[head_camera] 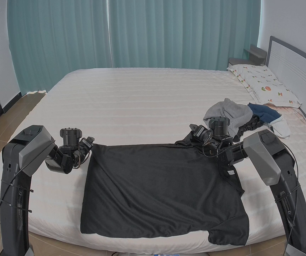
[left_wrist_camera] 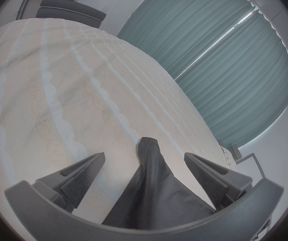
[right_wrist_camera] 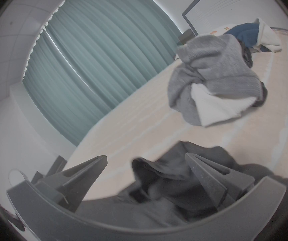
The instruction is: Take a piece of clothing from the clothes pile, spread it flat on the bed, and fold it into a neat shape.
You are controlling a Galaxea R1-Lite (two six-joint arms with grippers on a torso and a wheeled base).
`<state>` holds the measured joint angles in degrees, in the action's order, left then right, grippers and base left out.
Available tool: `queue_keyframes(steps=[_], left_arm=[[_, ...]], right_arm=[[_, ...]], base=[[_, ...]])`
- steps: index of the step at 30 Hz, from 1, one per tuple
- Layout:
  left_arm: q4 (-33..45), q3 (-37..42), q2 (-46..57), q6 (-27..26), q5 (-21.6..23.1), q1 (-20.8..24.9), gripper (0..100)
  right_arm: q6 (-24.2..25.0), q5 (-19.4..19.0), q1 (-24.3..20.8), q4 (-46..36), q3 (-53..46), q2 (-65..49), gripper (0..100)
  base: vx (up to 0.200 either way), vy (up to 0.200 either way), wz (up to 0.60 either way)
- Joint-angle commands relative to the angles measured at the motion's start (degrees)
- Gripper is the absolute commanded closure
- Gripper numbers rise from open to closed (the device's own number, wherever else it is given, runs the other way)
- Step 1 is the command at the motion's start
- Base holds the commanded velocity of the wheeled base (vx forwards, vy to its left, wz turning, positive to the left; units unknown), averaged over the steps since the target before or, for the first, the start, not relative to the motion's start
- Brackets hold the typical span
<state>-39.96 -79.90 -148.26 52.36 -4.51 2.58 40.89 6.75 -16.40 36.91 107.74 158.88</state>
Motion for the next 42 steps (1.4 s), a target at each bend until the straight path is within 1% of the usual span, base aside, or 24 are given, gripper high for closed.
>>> queue_keyframes(steps=[1, 5, 11, 13, 15, 18, 21, 34, 35, 39, 42], left_arm=[[0.06, -0.43, -0.01, 0.11, 0.20, -0.04, 0], [0.41, -1.40, -0.10, 0.20, 1.08, -0.04, 0], [0.41, -2.10, -0.10, 0.20, 1.35, -0.04, 0], [0.41, -2.19, -0.19, 0.20, 1.43, -0.04, 0], [0.50, -2.28, -0.19, 0.11, 1.52, -0.04, 0], [0.50, -2.19, -0.19, 0.11, 2.84, -0.04, 0], [0.59, -2.28, -0.45, 0.11, 3.46, -0.04, 0], [0.59, -3.07, -1.59, -1.29, 3.46, -0.04, 0], [0.59, -3.07, -1.59, -1.29, 3.46, 0.05, 0], [0.76, -3.07, -1.59, -1.38, 3.46, 0.05, 0], [0.76, -3.86, -1.77, -1.38, 3.46, 0.14, 0]], right_arm=[[-3.71, -4.29, 5.06, -0.35, -12.38, -7.27, 0], [-4.15, -5.08, 7.08, -0.70, -12.64, -7.09, 0], [-5.29, -5.17, 8.49, -0.26, -12.55, -5.95, 0], [-5.29, -5.26, 8.57, -0.35, -12.47, -5.77, 0], [-5.29, -6.40, 8.57, -0.26, -12.64, -5.60, 0], [-5.29, -7.02, 8.22, -0.26, -12.55, -4.72, 0], [-5.38, -6.93, 7.78, -0.17, -12.03, -3.58, 0], [-5.29, -6.93, 7.26, -0.17, -11.76, -1.47, 0], [-5.29, -6.93, 7.26, -0.17, -11.76, -1.38, 100], [-5.29, -6.84, 7.08, 0.18, -11.59, -1.12, 100], [-5.29, -6.75, 7.17, 2.37, -11.24, -1.12, 100]], base=[[0.000, 0.000, 0.00], [0.000, 0.000, 0.00], [0.000, 0.000, 0.00], [0.000, 0.000, 0.00], [0.000, 0.000, 0.00], [0.000, 0.000, 0.00], [0.000, 0.000, 0.00], [0.000, 0.000, 0.00], [0.000, 0.000, 0.00], [0.000, 0.000, 0.00], [0.000, 0.000, 0.00]])
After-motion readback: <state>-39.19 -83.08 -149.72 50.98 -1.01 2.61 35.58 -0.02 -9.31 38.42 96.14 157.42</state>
